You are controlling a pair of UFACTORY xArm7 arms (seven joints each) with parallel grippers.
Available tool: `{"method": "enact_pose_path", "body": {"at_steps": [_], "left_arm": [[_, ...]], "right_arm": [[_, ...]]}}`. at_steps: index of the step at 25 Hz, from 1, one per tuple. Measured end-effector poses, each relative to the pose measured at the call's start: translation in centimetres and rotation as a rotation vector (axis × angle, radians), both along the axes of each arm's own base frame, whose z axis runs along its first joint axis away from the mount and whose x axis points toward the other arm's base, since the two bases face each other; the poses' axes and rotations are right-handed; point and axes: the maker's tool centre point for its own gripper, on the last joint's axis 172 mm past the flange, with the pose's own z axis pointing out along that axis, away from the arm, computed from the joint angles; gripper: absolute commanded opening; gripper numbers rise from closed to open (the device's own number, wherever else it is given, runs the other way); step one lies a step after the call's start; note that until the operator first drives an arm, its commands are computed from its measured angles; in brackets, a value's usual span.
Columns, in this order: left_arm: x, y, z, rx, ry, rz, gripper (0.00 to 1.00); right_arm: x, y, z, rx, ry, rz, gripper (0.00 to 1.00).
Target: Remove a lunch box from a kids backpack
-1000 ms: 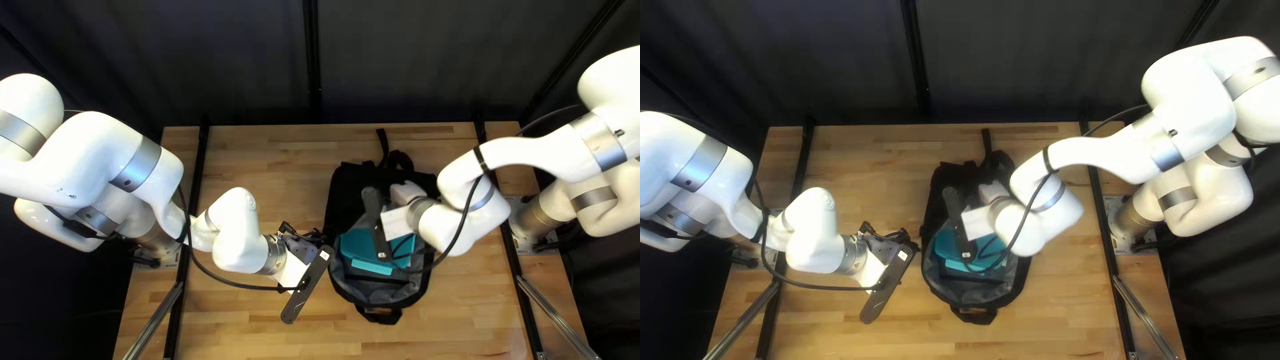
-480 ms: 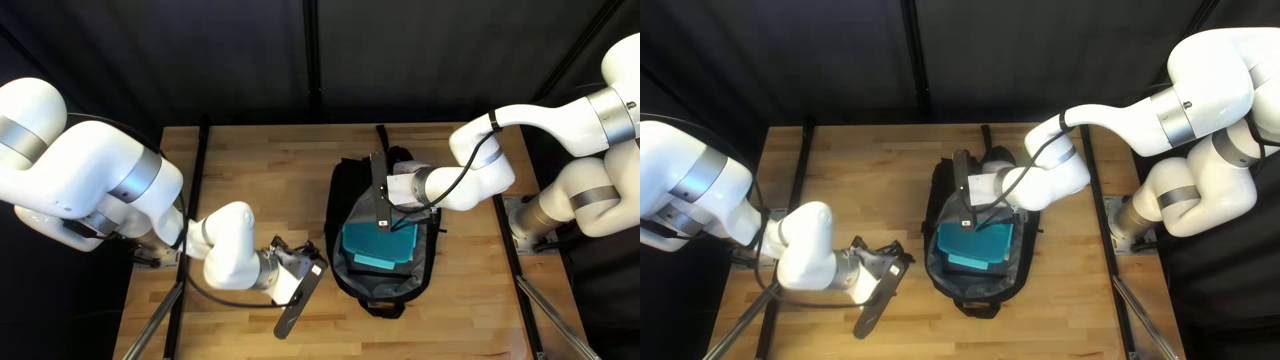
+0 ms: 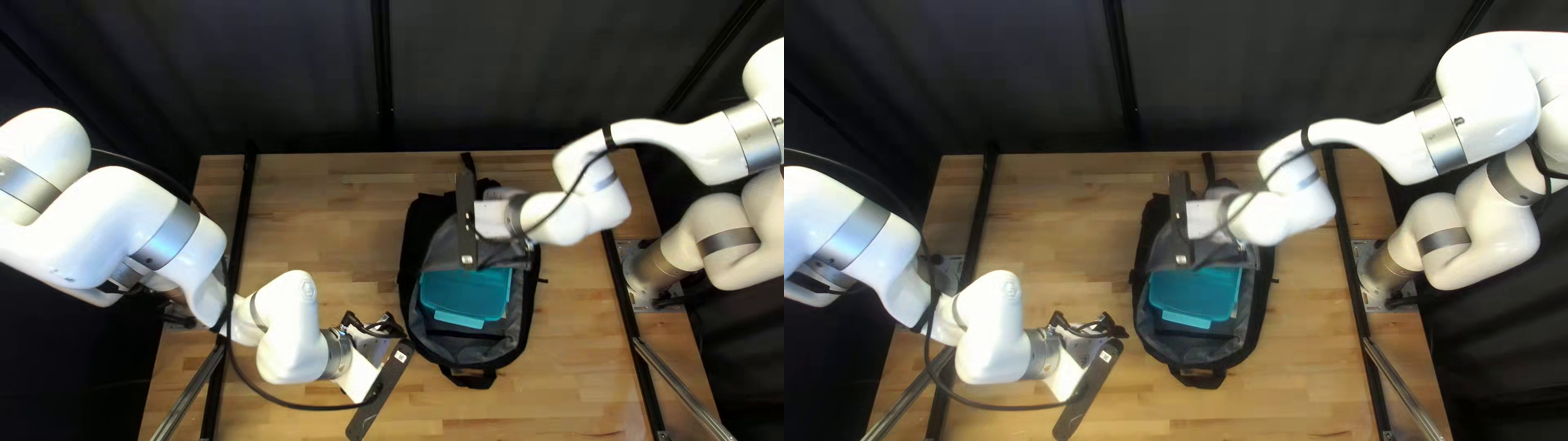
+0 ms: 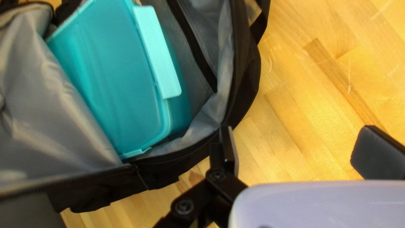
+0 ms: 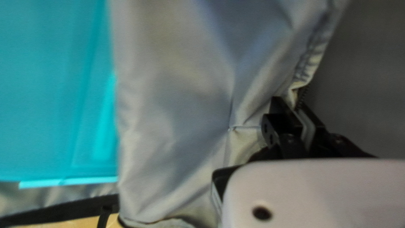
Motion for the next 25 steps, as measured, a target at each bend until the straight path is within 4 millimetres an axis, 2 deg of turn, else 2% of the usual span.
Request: {"method": "enact_pose_path", "body": {"at_steps": [6,13,20,25], "left_arm": [[-0.1,-0.4,0.2,0.009,0.003,-0.003,1.0],[0.9,-0.7,0.9,0.027,0.012,0.004,1.0],[3.1,0.6,2.1,0.073,0.033,0.054,1.0],[4.8,2.5,3.0,0.197,0.059,0.149,1.0]], "right_arm": [[1.1,-2.3,-1.3,0.085,-0.079,-0.14,0.0],[2.4,-3.3,-2.9,0.158,-0.171,-0.293,0.0],[3.0,-3.6,-3.5,0.159,-0.199,-0.335,0.0],[3.2,-3.8,-3.9,0.151,-0.203,-0.348,0.0]]}}
